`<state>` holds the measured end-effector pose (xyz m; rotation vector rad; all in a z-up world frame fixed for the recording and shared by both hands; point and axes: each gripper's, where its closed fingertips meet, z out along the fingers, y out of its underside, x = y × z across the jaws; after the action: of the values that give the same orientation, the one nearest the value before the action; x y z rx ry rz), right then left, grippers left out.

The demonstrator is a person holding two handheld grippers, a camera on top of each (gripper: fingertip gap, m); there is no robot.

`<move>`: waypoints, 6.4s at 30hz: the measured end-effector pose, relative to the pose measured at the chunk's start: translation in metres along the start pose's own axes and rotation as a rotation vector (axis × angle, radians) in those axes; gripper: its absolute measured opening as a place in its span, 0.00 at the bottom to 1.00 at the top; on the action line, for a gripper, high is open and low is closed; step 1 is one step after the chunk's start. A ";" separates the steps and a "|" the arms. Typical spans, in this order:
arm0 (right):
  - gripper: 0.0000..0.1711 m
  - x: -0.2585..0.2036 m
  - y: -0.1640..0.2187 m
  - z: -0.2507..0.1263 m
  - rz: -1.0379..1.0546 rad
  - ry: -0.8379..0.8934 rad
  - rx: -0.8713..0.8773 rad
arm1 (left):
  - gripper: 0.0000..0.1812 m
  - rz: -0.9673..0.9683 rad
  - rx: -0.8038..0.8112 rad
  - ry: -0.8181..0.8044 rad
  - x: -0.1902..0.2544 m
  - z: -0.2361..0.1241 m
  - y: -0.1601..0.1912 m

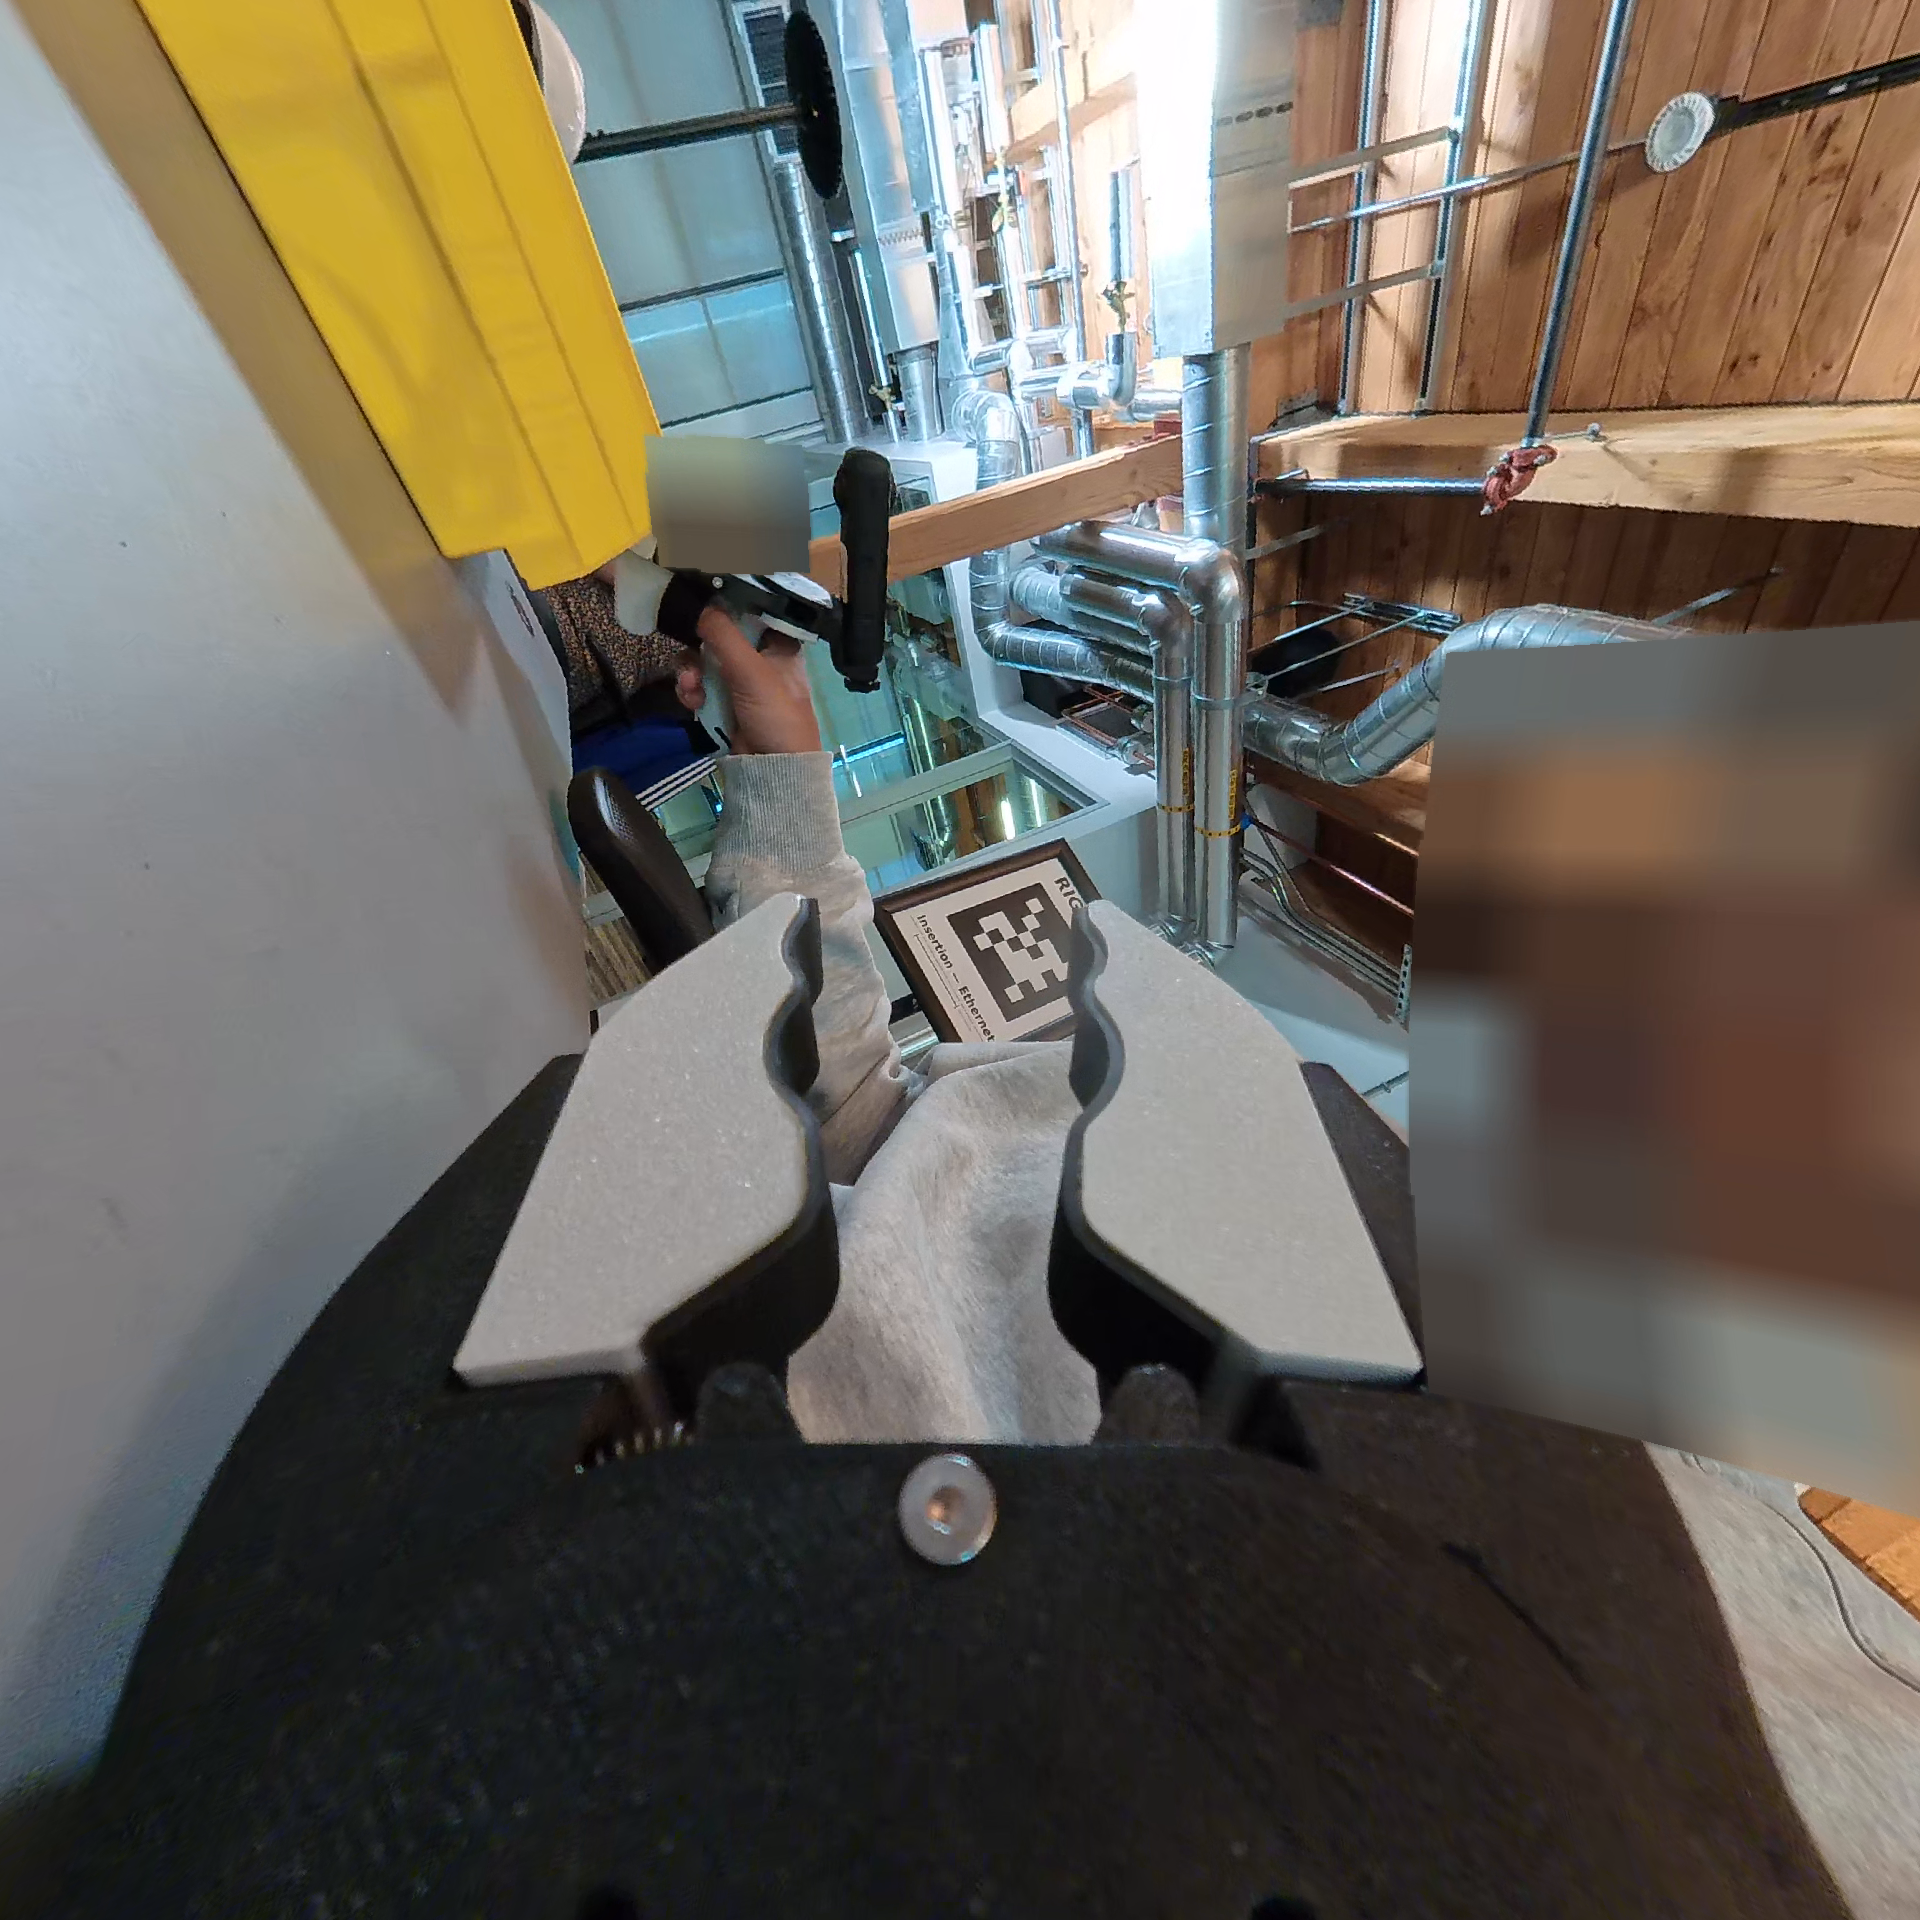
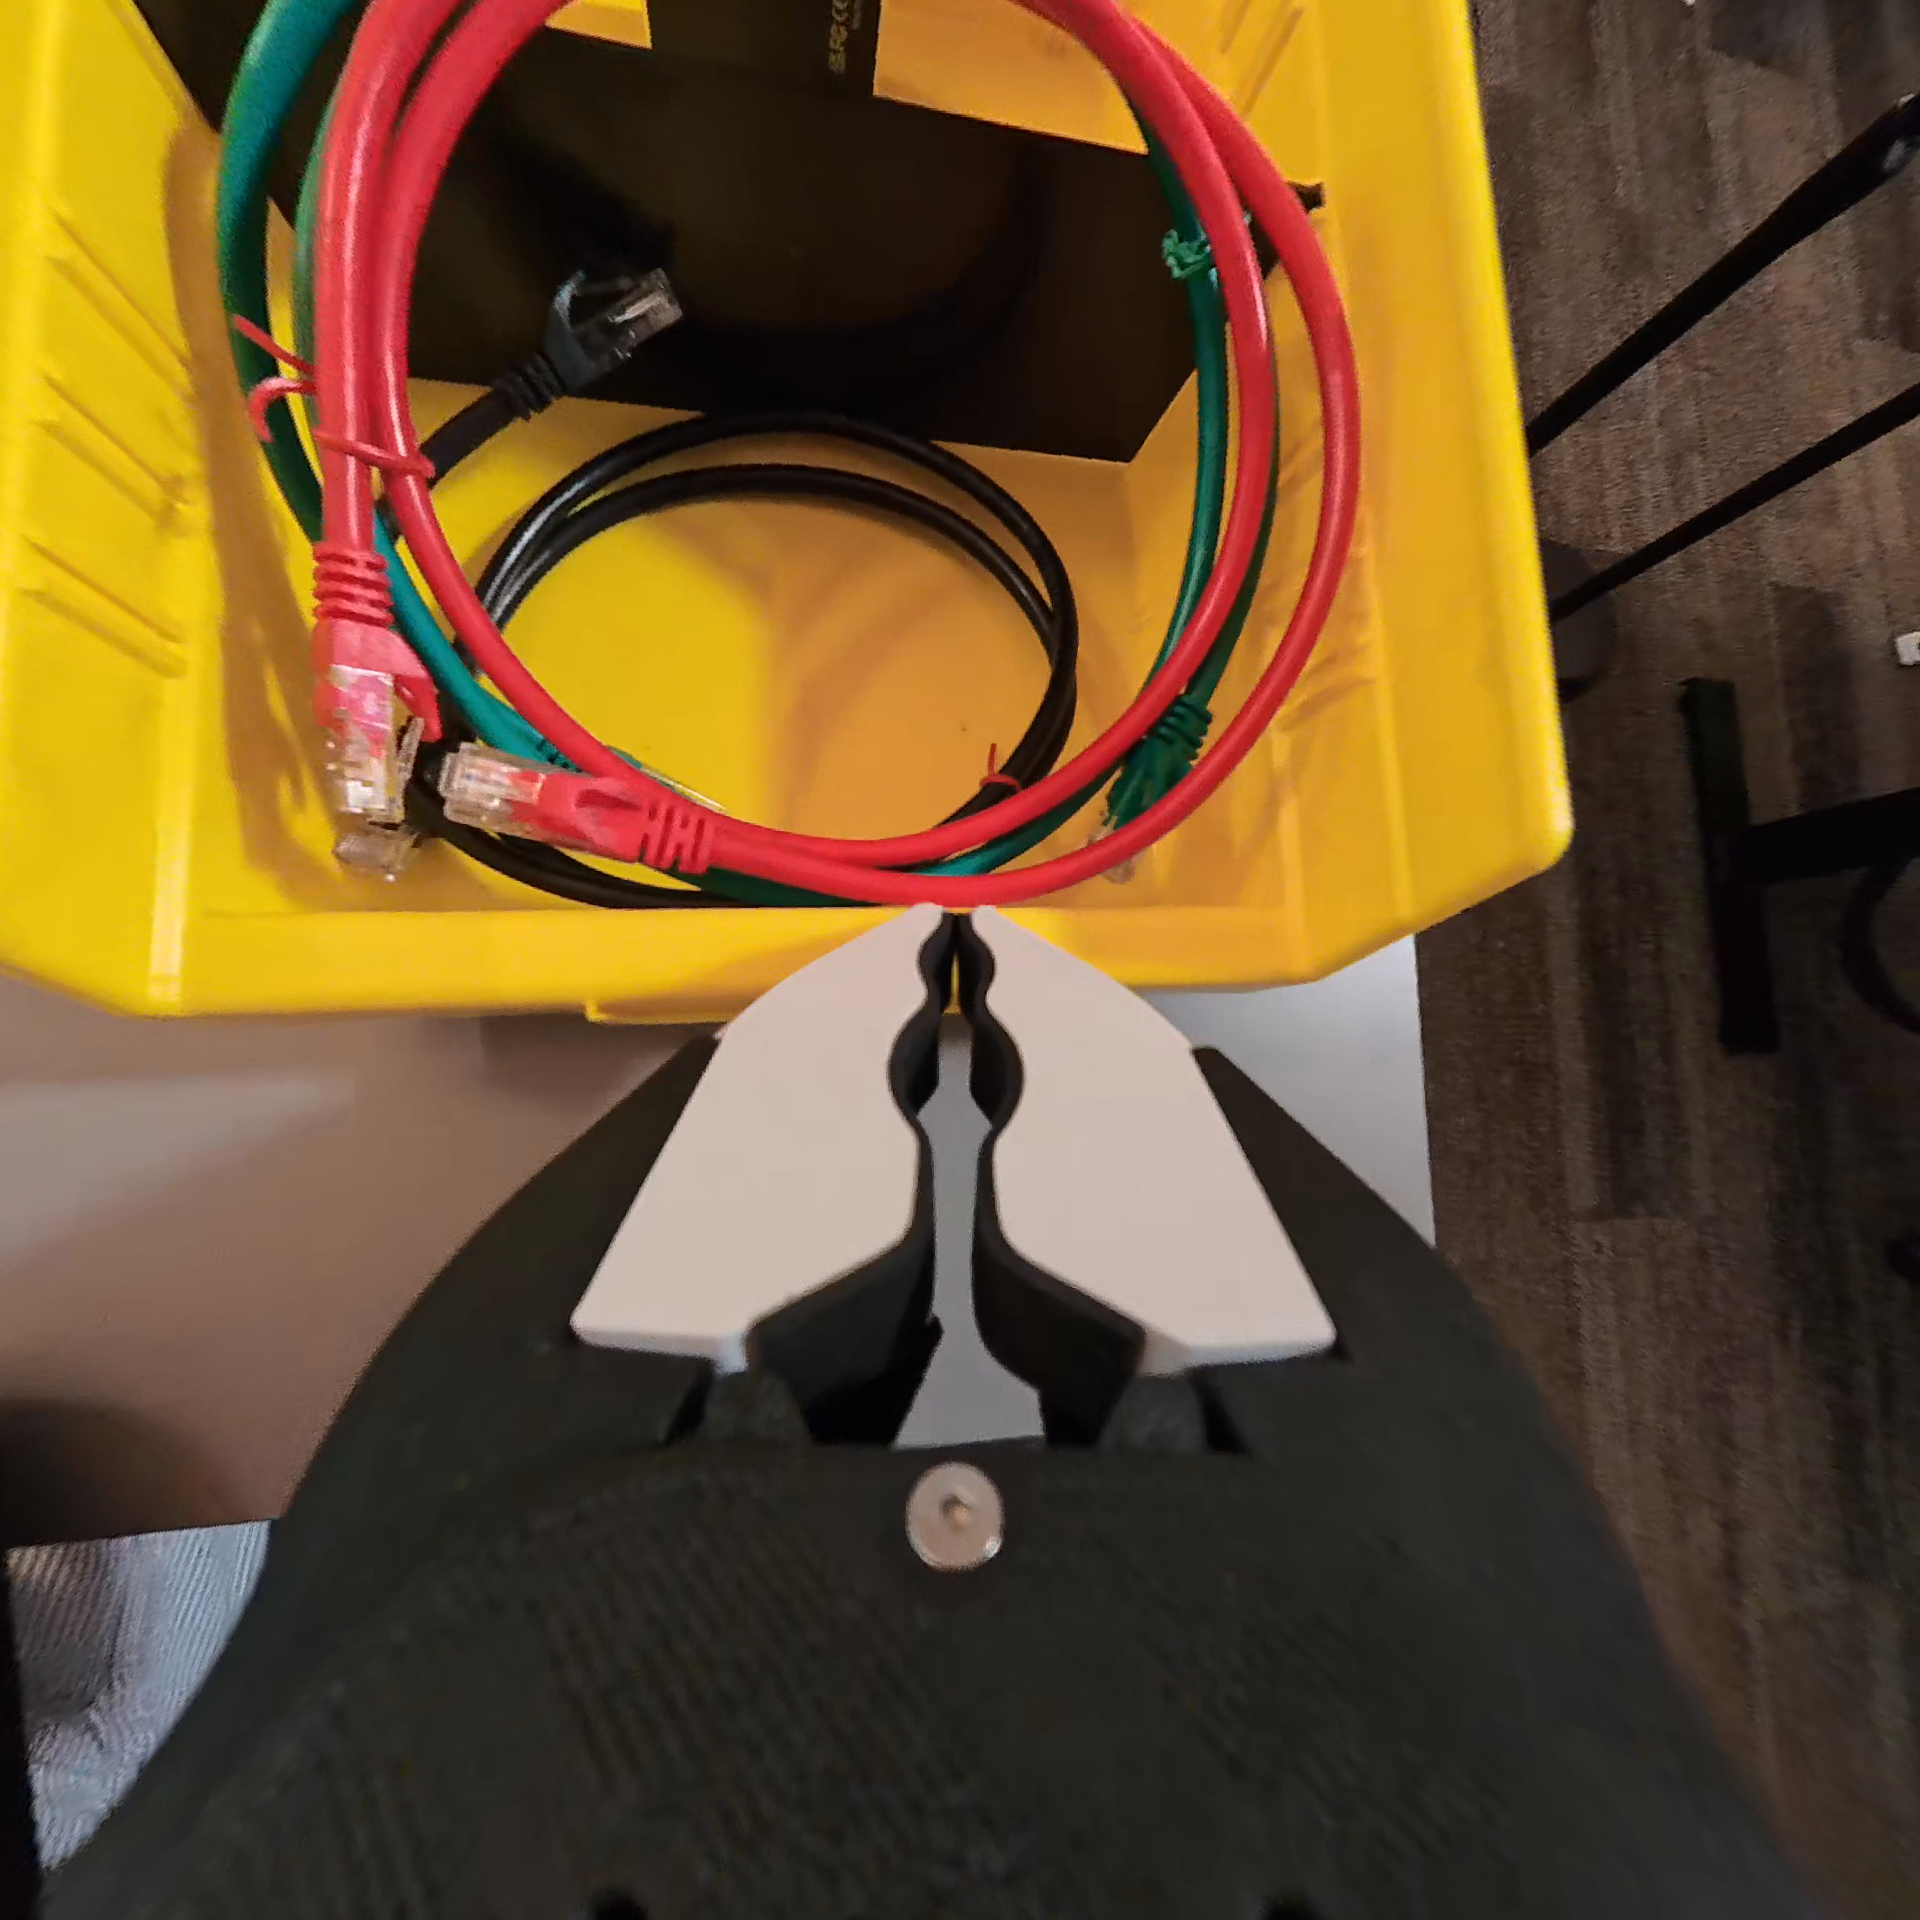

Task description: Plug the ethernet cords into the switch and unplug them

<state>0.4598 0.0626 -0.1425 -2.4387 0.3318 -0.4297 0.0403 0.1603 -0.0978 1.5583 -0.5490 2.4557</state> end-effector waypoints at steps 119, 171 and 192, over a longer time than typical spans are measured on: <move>0.02 -0.148 -0.123 -0.058 -0.041 -0.262 0.842 | 0.81 1.171 -0.325 -1.559 -0.059 -0.121 -0.084; 0.08 0.030 -0.040 -0.004 0.779 -0.351 0.691 | 0.76 1.164 -0.449 -1.502 -0.070 -0.113 -0.071; 0.44 0.007 -0.086 0.035 0.533 -0.071 0.639 | 0.74 1.143 -0.467 -1.485 -0.071 -0.113 -0.068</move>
<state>0.4910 0.1453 -0.1133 -1.6574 0.6737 -0.1707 0.0009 0.2712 -0.1908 2.9718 -2.4266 0.6075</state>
